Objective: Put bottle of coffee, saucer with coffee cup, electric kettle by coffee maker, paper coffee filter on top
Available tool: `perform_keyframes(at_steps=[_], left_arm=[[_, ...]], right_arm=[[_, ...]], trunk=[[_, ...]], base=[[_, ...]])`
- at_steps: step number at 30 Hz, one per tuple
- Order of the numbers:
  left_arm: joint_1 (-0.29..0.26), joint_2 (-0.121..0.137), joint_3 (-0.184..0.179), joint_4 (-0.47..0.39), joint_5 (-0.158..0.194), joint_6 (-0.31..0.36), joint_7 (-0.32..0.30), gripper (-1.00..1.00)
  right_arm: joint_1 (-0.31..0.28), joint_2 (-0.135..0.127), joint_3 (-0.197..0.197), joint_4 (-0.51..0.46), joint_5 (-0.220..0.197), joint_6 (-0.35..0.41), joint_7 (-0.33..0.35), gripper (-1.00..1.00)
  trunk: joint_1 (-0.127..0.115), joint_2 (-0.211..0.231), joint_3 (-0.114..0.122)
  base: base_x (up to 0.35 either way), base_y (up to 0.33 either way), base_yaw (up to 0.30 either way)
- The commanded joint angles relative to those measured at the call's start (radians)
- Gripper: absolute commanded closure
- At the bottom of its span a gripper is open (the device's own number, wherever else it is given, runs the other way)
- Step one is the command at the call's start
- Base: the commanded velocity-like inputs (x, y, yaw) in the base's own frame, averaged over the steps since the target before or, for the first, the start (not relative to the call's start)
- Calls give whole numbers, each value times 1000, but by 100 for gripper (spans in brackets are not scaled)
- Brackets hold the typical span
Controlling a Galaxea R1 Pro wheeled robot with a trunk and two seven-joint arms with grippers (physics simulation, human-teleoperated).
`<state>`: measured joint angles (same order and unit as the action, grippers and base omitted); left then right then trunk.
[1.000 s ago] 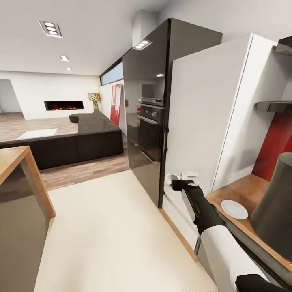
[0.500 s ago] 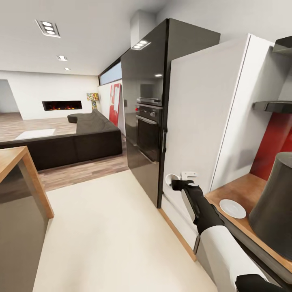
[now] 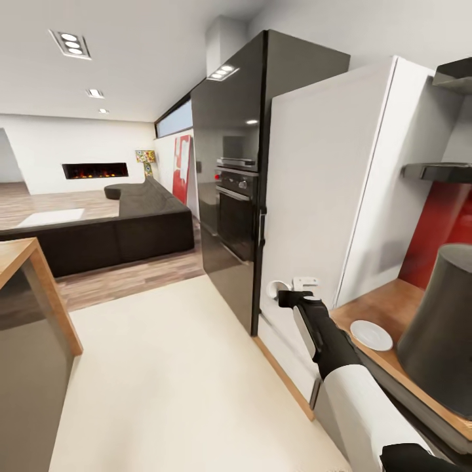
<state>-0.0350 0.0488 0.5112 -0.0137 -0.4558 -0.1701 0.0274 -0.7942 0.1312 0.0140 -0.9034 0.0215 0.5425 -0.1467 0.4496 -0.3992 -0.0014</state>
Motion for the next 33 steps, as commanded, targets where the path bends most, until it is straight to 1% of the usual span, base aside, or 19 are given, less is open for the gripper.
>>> perform_keyframes(at_steps=[1, 33], left_arm=[[0, 0, 7, 1, -10, -4, 3, -100], [-11, 2, 5, 1, -10, -2, 3, -100]], right_arm=[[0, 0, 1, 0, 2, 5, -2, 100], [0, -1, 0, 4, 3, 8, -4, 100]], trunk=[[0, -1, 0], [0, -1, 0]], base=[[0, 0, -245], [0, 0, -266]])
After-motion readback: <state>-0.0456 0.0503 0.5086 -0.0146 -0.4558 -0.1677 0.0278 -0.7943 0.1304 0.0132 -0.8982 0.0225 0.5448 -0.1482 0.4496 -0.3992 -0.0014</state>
